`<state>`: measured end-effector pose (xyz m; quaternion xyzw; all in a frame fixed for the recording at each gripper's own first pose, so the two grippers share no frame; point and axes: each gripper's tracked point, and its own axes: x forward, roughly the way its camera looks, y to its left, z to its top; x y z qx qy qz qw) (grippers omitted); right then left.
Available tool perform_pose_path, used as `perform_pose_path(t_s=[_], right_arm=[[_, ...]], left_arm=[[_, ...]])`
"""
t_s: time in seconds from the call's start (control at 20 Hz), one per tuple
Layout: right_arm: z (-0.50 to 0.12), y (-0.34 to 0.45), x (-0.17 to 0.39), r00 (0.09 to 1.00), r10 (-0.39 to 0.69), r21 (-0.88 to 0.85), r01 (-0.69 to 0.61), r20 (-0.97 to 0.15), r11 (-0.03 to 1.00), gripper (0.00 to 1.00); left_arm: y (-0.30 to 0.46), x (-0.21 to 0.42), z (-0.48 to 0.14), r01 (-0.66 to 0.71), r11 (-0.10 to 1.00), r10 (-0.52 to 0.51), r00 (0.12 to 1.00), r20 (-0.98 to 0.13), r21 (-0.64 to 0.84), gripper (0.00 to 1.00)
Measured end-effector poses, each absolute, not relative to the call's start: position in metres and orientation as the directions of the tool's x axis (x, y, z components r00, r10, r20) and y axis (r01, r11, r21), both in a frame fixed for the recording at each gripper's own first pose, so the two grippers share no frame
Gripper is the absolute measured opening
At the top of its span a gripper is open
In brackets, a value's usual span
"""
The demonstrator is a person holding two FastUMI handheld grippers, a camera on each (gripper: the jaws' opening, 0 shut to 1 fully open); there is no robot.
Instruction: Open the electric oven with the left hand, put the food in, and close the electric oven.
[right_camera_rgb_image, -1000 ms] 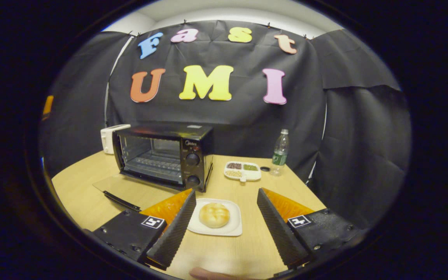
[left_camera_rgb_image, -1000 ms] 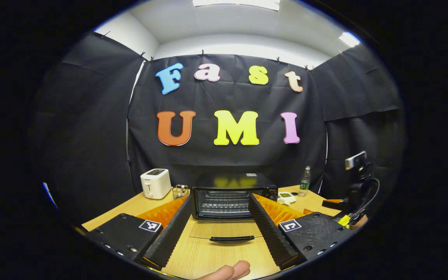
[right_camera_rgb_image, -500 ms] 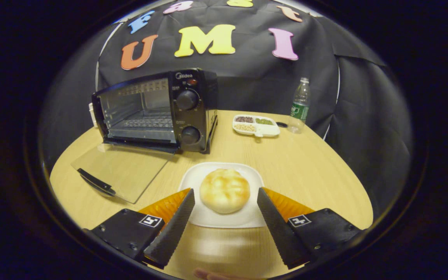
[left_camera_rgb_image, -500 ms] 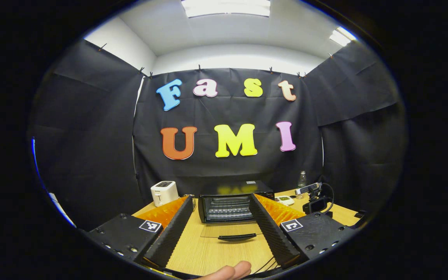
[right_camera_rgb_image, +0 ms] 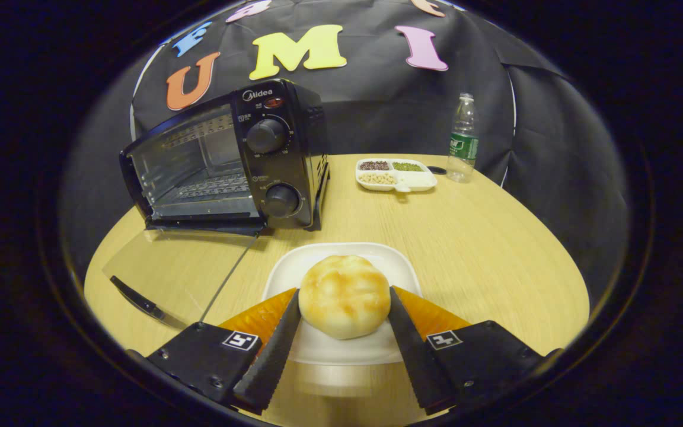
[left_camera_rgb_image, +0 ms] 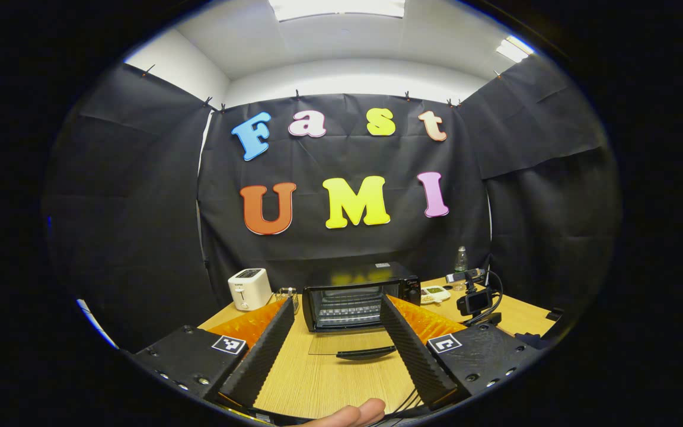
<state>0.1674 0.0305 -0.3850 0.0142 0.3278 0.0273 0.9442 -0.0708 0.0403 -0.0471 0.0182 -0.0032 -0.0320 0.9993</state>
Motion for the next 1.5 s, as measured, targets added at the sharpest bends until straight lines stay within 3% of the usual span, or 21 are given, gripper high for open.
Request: perform_pose_path(t_s=[0.25, 0.55, 0.75, 0.95, 1.0, 1.05, 1.1, 1.15, 1.2, 1.25, 1.3, 1.35, 1.4, 1.45, 1.5], right_arm=[[-0.356, 0.043, 0.152, 0.806, 0.087, 0.094, -0.039, -0.585, 0.995, 0.87], [-0.313, 0.095, 0.147, 0.839, 0.191, 0.201, -0.101, -0.509, 0.974, 0.87], [-0.298, 0.157, 0.153, 0.808, 0.346, 0.416, -0.140, -0.476, 0.899, 0.87], [-0.282, 0.215, 0.178, 0.820, 0.425, 0.600, -0.130, -0.382, 0.789, 0.85], [-0.279, 0.229, 0.188, 0.830, 0.436, 0.639, -0.131, -0.348, 0.758, 0.84], [-0.278, 0.241, 0.197, 0.841, 0.433, 0.659, -0.128, -0.324, 0.742, 0.85], [-0.280, 0.247, 0.204, 0.851, 0.419, 0.665, -0.115, -0.317, 0.738, 0.84], [-0.282, 0.251, 0.214, 0.866, 0.393, 0.672, -0.095, -0.308, 0.735, 0.84], [-0.284, 0.252, 0.224, 0.881, 0.362, 0.675, -0.067, -0.306, 0.734, 0.85], [-0.287, 0.253, 0.234, 0.893, 0.329, 0.677, -0.040, -0.306, 0.735, 0.86], [-0.292, 0.252, 0.244, 0.900, 0.300, 0.671, -0.011, -0.317, 0.741, 0.86], [-0.297, 0.253, 0.252, 0.906, 0.275, 0.665, 0.011, -0.323, 0.747, 0.87], [-0.301, 0.255, 0.263, 0.909, 0.258, 0.645, 0.016, -0.327, 0.764, 0.87], [-0.305, 0.259, 0.271, 0.912, 0.251, 0.626, 0.009, -0.325, 0.780, 0.87], [-0.306, 0.261, 0.279, 0.914, 0.245, 0.605, 0.000, -0.323, 0.796, 0.87]], left_arm=[[0.046, -0.065, -0.050, 0.059, 0.998, -0.059, 0.998, -0.001, 0.009, 0.95], [0.058, -0.065, -0.052, 0.040, 0.999, -0.040, 0.999, 0.000, -0.006, 0.95], [0.062, -0.069, -0.048, 0.034, 0.999, -0.034, 0.999, 0.014, 0.002, 0.95], [0.064, -0.069, -0.049, 0.050, 0.999, -0.050, 0.999, 0.010, 0.002, 0.95], [0.062, -0.068, -0.050, 0.063, 0.998, -0.063, 0.998, 0.008, -0.009, 1.00], [0.062, -0.067, -0.050, 0.071, 0.997, -0.071, 0.997, 0.006, -0.017, 1.00], [0.066, -0.066, -0.051, 0.073, 0.997, -0.073, 0.997, 0.002, -0.024, 0.89], [0.070, -0.063, -0.052, 0.070, 0.997, -0.070, 0.998, -0.003, -0.031, 0.89], [0.074, -0.060, -0.052, 0.065, 0.997, -0.065, 0.998, -0.005, -0.039, 0.95], [0.077, -0.057, -0.053, 0.063, 0.997, -0.064, 0.998, -0.011, -0.054, 0.89], [0.077, -0.055, -0.056, 0.066, 0.995, -0.068, 0.998, -0.019, -0.072, 1.00], [0.078, -0.052, -0.058, 0.067, 0.994, -0.070, 0.997, -0.025, -0.090, 1.00], [0.080, -0.048, -0.059, 0.068, 0.992, -0.071, 0.997, -0.028, -0.108, 0.89], [0.081, -0.045, -0.061, 0.070, 0.990, -0.074, 0.997, -0.033, -0.119, 0.95], [0.084, -0.044, -0.063, 0.069, 0.990, -0.074, 0.997, -0.036, -0.126, 0.95]])
